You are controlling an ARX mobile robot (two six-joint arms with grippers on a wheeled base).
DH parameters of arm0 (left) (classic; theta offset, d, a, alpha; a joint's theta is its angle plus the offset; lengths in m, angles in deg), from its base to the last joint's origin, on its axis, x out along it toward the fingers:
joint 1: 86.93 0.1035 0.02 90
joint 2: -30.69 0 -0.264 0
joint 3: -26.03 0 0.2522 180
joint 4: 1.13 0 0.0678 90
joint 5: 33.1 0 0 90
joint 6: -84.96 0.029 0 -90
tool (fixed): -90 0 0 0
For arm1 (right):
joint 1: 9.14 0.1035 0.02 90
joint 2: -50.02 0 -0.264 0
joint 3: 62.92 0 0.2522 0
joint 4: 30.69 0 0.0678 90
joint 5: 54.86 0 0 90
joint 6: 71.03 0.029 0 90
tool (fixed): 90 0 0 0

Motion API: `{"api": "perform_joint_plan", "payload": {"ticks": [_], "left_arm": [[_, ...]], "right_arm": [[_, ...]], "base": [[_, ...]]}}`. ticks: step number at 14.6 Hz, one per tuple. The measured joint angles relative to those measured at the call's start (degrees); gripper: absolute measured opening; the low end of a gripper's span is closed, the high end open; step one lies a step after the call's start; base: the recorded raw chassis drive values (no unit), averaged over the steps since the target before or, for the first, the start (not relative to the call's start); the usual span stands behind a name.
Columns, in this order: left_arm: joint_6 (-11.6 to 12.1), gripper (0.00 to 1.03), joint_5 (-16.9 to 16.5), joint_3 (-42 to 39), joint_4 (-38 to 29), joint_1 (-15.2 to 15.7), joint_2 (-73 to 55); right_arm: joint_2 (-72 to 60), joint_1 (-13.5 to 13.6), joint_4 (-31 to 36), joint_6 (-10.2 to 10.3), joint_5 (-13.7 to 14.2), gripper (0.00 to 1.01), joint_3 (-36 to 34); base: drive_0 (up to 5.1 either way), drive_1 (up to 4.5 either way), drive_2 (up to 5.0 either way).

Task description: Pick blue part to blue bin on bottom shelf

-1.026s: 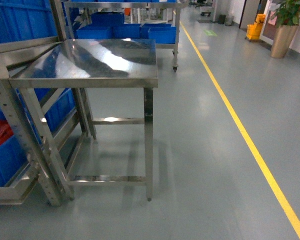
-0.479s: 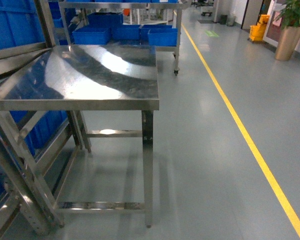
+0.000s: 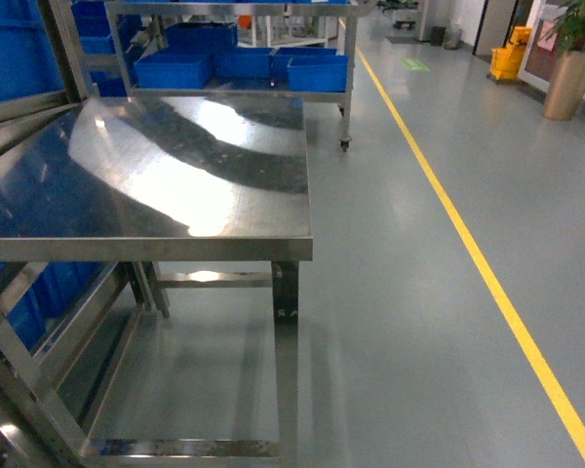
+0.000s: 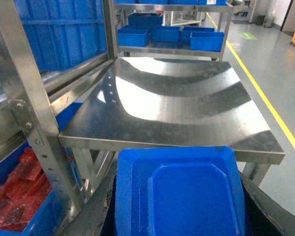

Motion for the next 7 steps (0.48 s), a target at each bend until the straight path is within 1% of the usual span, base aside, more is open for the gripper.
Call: {"api": "perform_joint_plan", "payload": {"ticks": [7], "left_arm": [[0.0,0.44,-0.2,0.0,0.0,-0.1,0.3]], "right_arm": [[0.0,0.0,-0.1,0.0,0.1,0.98,0.0]], "base": [[0.0,4.29,-4.4]]}}
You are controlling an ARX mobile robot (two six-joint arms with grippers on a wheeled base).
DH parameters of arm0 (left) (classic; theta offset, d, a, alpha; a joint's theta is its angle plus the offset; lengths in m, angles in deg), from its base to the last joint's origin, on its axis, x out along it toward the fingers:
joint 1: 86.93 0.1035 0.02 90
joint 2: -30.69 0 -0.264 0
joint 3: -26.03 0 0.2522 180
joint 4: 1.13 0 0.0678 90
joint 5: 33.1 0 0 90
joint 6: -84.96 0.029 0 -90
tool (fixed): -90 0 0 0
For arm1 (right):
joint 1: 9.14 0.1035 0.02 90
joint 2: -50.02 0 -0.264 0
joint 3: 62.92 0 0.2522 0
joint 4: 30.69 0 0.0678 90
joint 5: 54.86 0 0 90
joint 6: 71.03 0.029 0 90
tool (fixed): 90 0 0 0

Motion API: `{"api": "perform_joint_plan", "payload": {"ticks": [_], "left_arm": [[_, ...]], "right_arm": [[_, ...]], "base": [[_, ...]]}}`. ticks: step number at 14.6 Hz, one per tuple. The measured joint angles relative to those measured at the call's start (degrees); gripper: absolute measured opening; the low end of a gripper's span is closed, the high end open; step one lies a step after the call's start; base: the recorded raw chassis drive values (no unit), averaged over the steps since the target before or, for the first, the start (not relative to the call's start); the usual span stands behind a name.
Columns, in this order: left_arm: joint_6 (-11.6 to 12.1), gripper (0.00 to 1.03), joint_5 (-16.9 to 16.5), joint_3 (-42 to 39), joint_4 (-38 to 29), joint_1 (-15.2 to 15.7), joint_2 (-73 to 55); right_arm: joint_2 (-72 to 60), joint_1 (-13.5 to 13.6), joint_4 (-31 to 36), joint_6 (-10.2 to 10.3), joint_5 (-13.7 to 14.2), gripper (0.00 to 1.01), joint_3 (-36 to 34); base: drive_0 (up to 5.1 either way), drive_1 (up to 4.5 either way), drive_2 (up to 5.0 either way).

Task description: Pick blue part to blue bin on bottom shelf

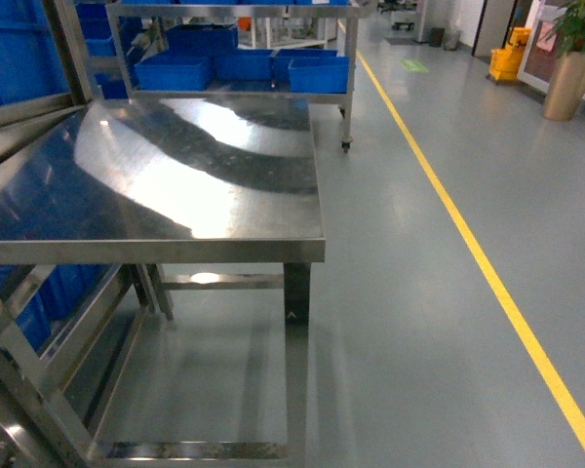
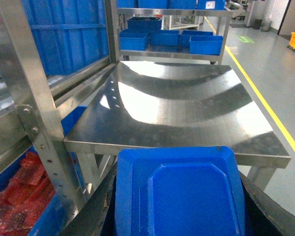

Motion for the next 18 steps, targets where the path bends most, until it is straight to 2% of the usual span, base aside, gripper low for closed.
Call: {"api": "perform_joint_plan", "payload": {"ticks": [1,11,18], "left_arm": [[0.0,0.44,0.0,0.0,0.0,0.0,0.0],[0.0,0.44,0.2,0.0,0.1,0.1,0.0],[0.0,0.44,0.2,0.0,0.0,0.2,0.0]], "right_arm": [[0.0,0.0,-0.1,0.0,0.0,0.98,0.0],[0.0,0.0,-0.1,0.0,-0.1,0.98,0.0],[0.0,0.0,-0.2,0.0,-0.1,0.98,0.0]], "base": [[0.0,4.29,-4.4],[-4.7,2.37,2.4],[-4.9,1.29,3.4]]}}
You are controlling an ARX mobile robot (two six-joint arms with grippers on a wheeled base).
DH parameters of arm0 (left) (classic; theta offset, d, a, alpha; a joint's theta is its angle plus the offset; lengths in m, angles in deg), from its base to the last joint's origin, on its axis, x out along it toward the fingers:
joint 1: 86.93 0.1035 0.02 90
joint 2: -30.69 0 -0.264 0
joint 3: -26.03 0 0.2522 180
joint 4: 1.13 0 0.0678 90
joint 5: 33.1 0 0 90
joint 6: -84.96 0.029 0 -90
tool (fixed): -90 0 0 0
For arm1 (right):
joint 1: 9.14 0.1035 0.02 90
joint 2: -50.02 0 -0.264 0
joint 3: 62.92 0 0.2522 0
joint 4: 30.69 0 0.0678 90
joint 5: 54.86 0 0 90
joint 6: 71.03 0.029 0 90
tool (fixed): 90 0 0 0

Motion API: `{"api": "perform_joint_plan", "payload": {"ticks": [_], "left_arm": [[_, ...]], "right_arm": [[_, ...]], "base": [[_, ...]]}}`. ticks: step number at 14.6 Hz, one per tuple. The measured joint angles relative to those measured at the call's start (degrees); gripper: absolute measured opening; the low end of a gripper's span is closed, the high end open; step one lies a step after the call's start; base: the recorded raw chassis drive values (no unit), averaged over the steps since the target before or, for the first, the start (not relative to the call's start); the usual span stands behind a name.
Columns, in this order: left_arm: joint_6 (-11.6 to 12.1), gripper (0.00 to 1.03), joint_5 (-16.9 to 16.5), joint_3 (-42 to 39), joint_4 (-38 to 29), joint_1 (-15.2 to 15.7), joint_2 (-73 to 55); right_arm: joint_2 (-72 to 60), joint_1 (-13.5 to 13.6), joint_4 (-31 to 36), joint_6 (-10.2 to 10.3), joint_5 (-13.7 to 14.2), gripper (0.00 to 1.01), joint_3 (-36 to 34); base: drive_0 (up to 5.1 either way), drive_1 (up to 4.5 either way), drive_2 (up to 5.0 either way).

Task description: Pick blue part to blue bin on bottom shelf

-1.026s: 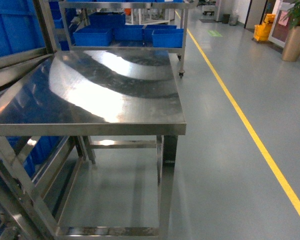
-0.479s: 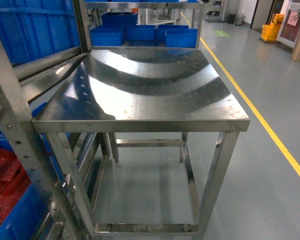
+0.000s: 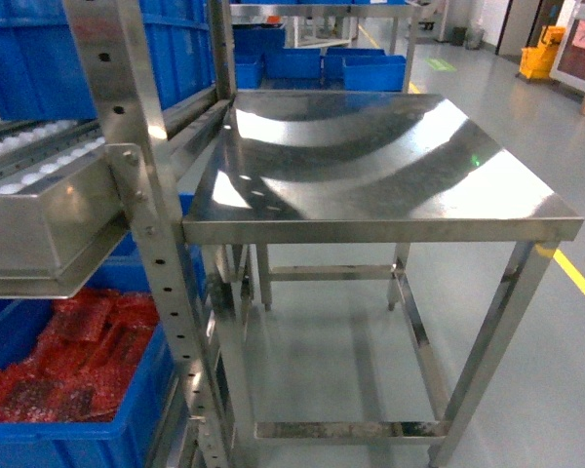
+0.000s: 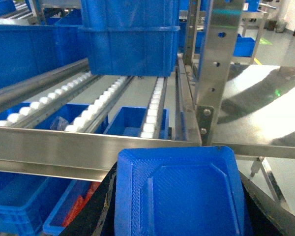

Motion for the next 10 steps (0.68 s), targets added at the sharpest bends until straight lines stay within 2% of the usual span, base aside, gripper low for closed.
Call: {"api": "perform_joint_plan", "payload": {"ticks": [10], "left_arm": [[0.0,0.44,0.0,0.0,0.0,0.0,0.0]], "right_arm": [[0.0,0.0,0.0,0.0,0.0,0.98,0.0]], "base": [[-4.8,1.43,3.5]]}}
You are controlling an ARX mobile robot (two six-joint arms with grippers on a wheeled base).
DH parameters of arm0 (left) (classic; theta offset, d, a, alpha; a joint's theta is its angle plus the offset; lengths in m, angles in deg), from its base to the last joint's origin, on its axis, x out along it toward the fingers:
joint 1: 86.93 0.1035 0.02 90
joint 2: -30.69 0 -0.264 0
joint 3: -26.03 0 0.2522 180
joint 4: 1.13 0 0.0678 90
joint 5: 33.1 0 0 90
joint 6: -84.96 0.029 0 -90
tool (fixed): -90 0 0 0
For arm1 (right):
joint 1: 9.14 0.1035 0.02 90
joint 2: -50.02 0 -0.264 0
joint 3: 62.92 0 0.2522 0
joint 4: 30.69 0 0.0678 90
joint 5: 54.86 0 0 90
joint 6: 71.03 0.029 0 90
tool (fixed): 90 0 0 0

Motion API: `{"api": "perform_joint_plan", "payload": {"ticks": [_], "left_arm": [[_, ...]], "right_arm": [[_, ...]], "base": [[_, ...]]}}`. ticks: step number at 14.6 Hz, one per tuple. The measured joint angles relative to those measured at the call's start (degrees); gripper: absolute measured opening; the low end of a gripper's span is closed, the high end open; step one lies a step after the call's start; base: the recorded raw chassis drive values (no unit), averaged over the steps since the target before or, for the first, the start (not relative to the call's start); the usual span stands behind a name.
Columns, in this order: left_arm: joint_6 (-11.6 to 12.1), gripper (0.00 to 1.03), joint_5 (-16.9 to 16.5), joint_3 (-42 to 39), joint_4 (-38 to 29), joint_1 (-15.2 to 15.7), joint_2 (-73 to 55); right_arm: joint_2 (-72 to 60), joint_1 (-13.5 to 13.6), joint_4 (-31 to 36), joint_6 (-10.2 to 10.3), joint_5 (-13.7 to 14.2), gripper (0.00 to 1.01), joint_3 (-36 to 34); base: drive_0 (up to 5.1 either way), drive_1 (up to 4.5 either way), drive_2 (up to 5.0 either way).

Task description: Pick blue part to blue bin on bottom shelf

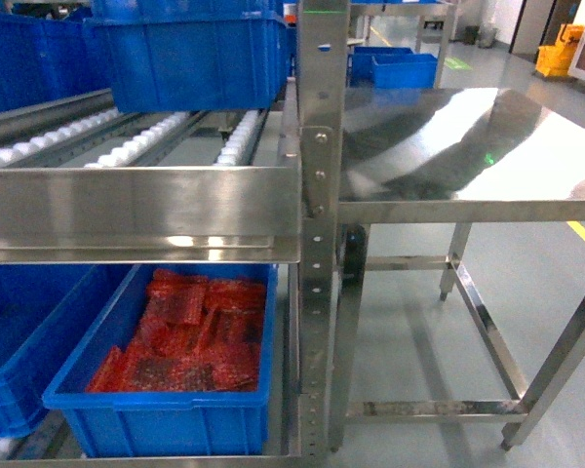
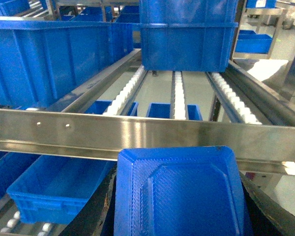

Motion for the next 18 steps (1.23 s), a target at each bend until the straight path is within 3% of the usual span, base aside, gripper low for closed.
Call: {"api": "perform_joint_plan", "payload": {"ticks": [18], "left_arm": [[0.0,0.44,0.0,0.0,0.0,0.0,0.0]], "right_arm": [[0.0,0.0,0.2,0.0,0.0,0.98,0.0]], "base": [[-5.0,2.32,2.4]]}}
